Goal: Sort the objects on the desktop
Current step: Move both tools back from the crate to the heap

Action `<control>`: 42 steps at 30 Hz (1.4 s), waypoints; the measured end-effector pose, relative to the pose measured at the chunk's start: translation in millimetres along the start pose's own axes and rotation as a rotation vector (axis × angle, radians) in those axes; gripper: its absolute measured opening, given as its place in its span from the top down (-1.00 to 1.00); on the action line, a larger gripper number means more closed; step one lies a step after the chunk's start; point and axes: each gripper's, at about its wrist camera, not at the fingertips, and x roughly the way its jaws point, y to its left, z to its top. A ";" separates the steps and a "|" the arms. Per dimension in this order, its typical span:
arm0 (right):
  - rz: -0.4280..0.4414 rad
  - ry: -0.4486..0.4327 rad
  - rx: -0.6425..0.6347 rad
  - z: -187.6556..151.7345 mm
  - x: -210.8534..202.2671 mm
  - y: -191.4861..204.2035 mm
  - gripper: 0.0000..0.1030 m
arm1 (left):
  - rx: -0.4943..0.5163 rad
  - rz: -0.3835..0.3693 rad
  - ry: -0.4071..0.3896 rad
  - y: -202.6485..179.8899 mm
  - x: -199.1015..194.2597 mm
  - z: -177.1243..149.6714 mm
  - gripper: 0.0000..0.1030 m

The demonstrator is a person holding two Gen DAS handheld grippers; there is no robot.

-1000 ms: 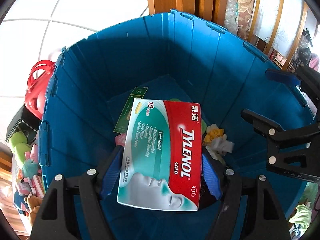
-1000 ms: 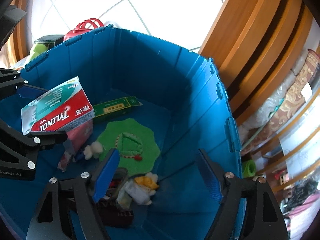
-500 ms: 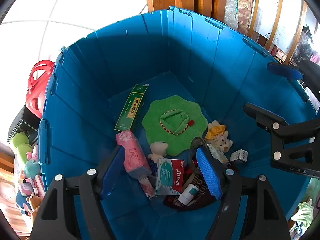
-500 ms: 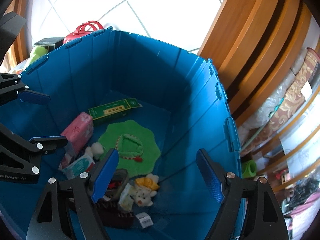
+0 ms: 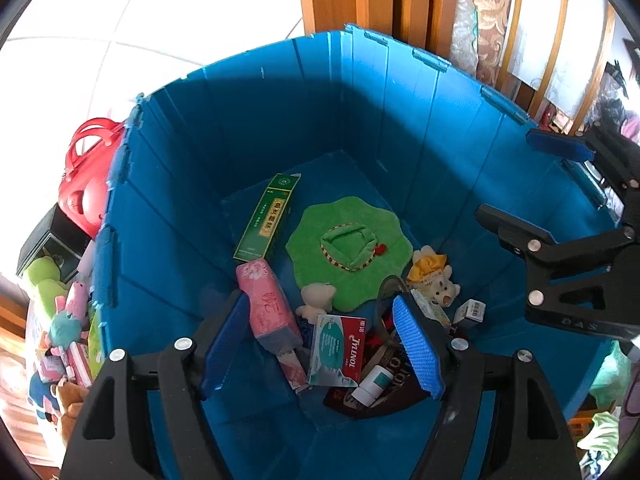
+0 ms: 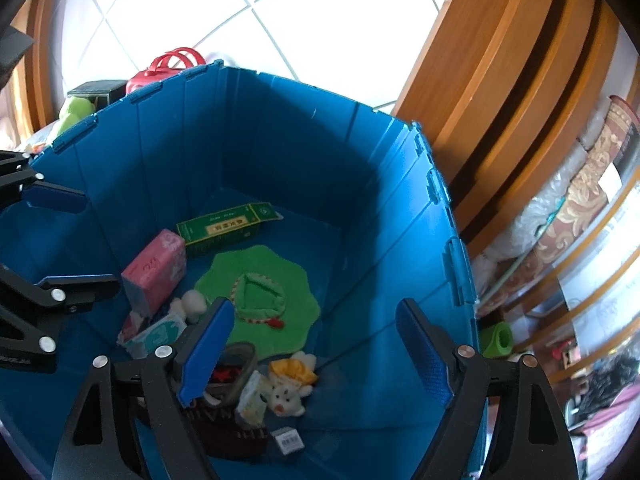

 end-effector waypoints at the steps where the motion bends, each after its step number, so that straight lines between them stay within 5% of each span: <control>1: -0.002 -0.003 -0.001 0.2 -0.4 0.1 -0.69 | -0.007 -0.002 -0.011 1.4 -4.4 -2.2 -0.43; 11: 0.030 -0.091 0.027 -1.1 -27.1 2.2 -0.98 | -0.096 0.006 -0.235 22.8 -73.6 -40.1 -0.43; 17: 0.113 -0.281 0.048 3.9 -88.3 38.1 -1.00 | -0.197 0.040 -0.354 55.6 -113.7 -77.4 -0.43; 24: 0.312 -0.471 0.069 11.7 -137.7 113.7 -1.00 | -0.348 0.184 -0.473 126.1 -156.9 -147.2 -0.43; 35: 0.626 -0.474 0.000 34.0 -134.5 244.2 -1.00 | -0.638 0.421 -0.401 242.9 -174.5 -293.3 -0.43; 42: 0.716 -0.296 -0.113 26.0 -90.0 346.5 -1.00 | -0.777 0.567 -0.269 290.2 -156.0 -375.9 -0.43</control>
